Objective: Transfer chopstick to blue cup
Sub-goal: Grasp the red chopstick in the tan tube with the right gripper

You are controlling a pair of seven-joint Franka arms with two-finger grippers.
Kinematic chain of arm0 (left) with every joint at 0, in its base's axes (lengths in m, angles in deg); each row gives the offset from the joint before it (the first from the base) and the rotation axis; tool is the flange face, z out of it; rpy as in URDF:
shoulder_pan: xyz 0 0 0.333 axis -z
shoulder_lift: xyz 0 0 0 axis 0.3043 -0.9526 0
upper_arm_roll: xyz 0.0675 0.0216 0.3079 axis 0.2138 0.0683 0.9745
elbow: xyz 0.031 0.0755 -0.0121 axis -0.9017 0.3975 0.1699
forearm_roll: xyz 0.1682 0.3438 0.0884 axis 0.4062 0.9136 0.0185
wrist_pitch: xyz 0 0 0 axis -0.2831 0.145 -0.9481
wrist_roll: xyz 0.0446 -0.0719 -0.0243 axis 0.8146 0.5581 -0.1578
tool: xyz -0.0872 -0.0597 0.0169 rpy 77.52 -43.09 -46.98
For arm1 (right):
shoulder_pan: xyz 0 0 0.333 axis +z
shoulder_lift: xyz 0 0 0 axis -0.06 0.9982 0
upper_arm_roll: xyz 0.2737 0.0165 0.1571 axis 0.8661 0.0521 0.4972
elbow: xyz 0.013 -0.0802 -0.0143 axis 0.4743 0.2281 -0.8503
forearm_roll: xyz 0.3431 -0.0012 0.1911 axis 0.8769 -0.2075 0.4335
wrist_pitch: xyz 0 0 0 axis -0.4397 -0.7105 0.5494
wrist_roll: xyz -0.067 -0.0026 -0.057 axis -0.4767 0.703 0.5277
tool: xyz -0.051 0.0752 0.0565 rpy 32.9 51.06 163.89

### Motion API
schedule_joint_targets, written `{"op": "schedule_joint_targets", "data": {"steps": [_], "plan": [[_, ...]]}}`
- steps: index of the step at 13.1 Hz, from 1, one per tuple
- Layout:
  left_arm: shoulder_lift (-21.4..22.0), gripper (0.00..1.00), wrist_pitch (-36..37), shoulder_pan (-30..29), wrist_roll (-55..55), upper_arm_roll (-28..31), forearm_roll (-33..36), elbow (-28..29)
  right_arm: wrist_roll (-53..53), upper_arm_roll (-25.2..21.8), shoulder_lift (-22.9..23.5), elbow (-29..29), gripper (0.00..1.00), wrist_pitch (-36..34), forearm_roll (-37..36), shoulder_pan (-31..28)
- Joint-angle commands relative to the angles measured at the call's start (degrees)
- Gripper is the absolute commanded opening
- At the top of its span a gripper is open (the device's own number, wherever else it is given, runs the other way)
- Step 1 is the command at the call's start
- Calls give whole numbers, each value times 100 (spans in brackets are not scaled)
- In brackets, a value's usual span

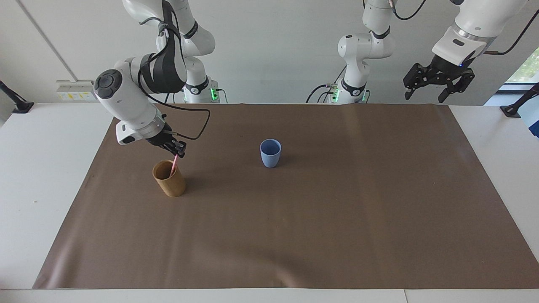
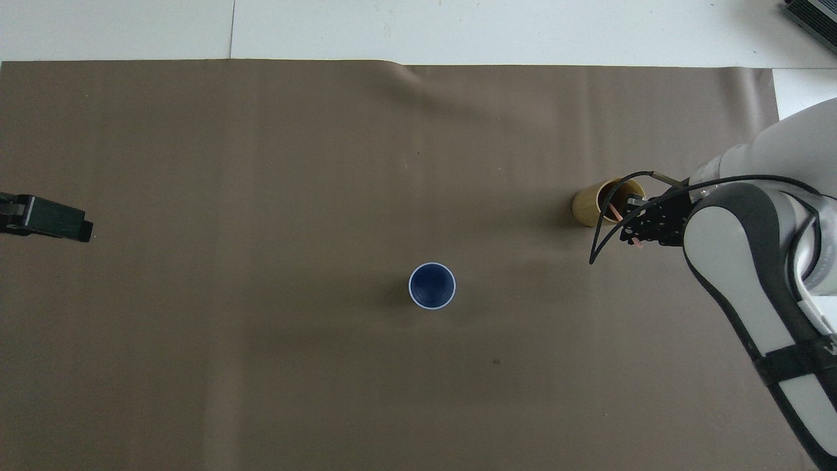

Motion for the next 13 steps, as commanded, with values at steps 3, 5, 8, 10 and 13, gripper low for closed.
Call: {"op": "schedule_joint_targets", "data": {"steps": [3,5,8,10,13], "plan": [[136,100,52,-85,-23,-60,81,139,-8,43,-136,68,0,-96,180,-163],[136,100,52,-85,-23,-60,81,139,-61,43,-110,50,0,-96,180,-190],[136,100,52,-85,-23,-60,81,139,-96,26,-84,-73,0,-87,162,-199],[136,100,52,-85,-23,-60,81,139,-114,17,-83,-257,0,-174,110,-199],[136,100,52,-85,-23,-60,81,139,-123,-18,-101,-748,0,-578,48,-208]]}}
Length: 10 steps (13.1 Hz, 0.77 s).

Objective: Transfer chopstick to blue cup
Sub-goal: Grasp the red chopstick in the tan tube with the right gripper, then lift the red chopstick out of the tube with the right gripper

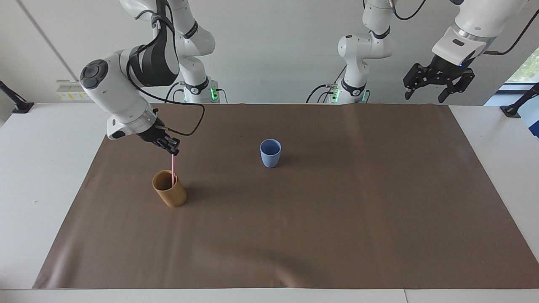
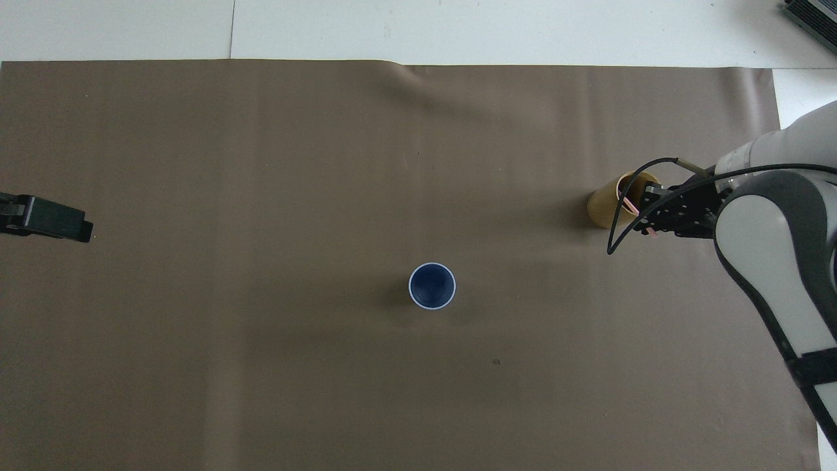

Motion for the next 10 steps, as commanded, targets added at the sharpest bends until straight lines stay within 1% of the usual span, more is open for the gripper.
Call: {"op": "schedule_joint_targets", "data": {"steps": [1,3,6,8,10], "plan": [[135,100,50,-85,-23,-60,81,139,-105,6,-84,-431,0,-365,-8,-70],[135,100,50,-85,-23,-60,81,139,-61,41,-146,-589,0,-558,-8,-35],[135,100,50,-85,-23,-60,81,139,-8,103,-365,-827,0,-1145,-96,123],[135,100,50,-85,-23,-60,81,139,79,112,-611,-819,0,-1489,-490,386],[135,100,50,-85,-23,-60,81,139,517,112,-700,-810,0,-1622,-641,833]]}}
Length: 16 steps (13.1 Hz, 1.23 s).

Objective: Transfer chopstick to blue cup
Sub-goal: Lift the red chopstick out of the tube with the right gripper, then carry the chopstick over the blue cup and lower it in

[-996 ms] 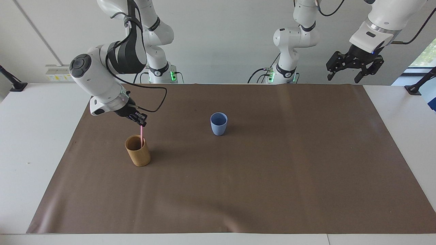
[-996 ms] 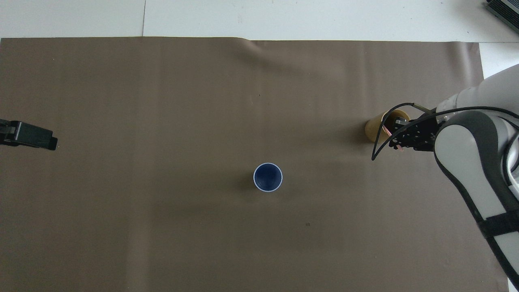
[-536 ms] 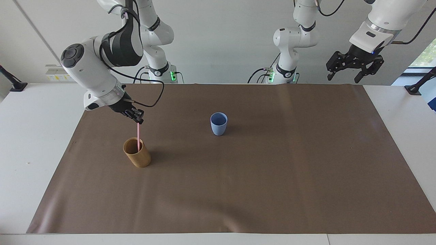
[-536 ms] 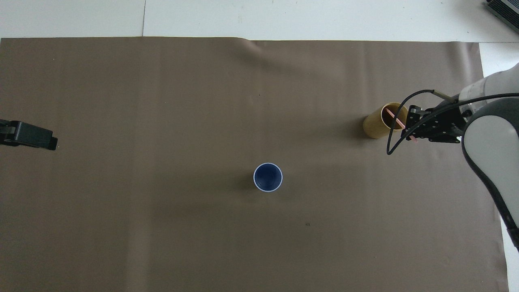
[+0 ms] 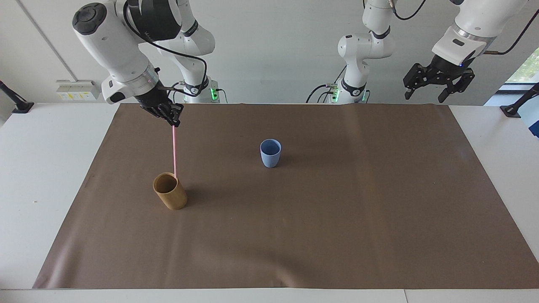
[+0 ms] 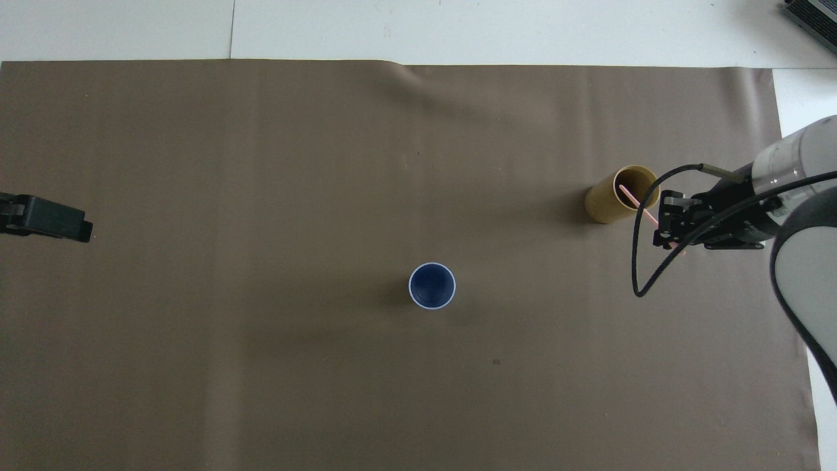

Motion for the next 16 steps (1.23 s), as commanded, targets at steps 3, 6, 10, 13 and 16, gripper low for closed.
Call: {"op": "schedule_joint_targets", "data": {"steps": [3,6,10,13,16], "plan": [[134,100,49,-85,-23,-60,81,139,834,194,-252,100,0,79,57,826],[134,100,49,-85,-23,-60,81,139,1622,361,-218,179,0,167,373,1352],[134,100,49,-85,-23,-60,81,139,2083,362,-191,416,0,482,1269,1793],[134,100,49,-85,-23,-60,81,139,2223,362,-191,627,0,545,1711,1951],[134,100,49,-85,-23,-60,81,139,2250,362,-130,707,0,729,1903,1943]]}}
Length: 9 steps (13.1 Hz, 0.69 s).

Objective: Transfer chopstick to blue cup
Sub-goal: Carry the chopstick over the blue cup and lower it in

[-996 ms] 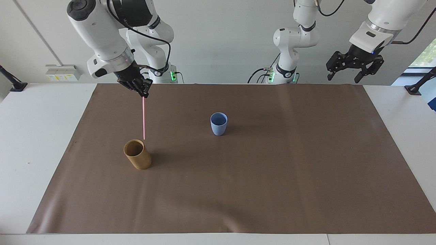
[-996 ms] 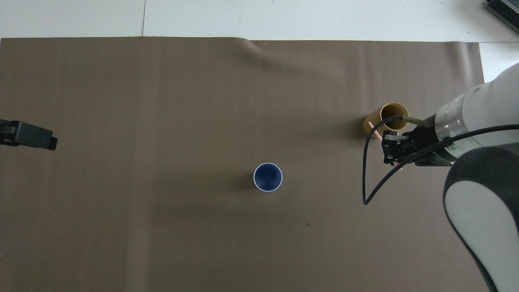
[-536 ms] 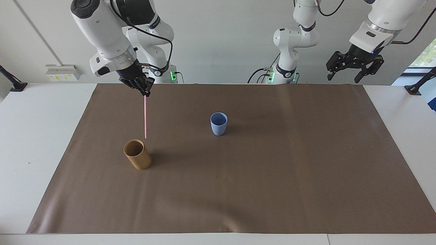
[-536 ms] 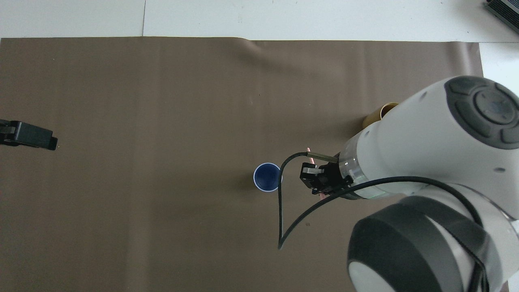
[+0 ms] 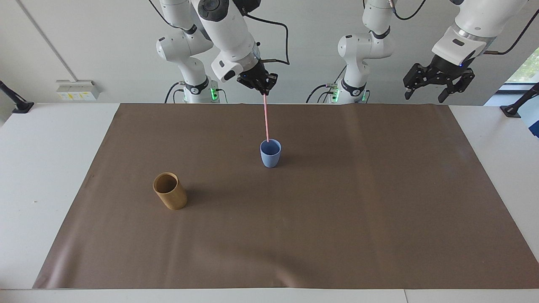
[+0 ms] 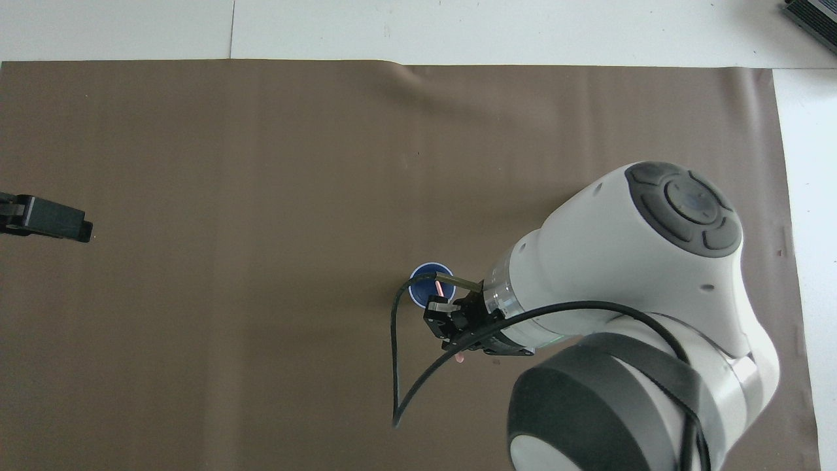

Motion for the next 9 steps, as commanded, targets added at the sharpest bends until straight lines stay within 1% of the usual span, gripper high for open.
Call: {"op": "schedule_joint_targets", "data": {"steps": [1,3,6,9], "plan": [[134,100,49,-85,-23,-60,81,139,111,-24,50,174,0,273,344,9],[134,100,49,-85,-23,-60,81,139,68,-24,69,349,0,283,345,26],[134,100,49,-85,-23,-60,81,139,59,-33,86,411,0,422,345,-88],[134,100,49,-85,-23,-60,81,139,85,-24,349,411,0,677,345,-71]]}}
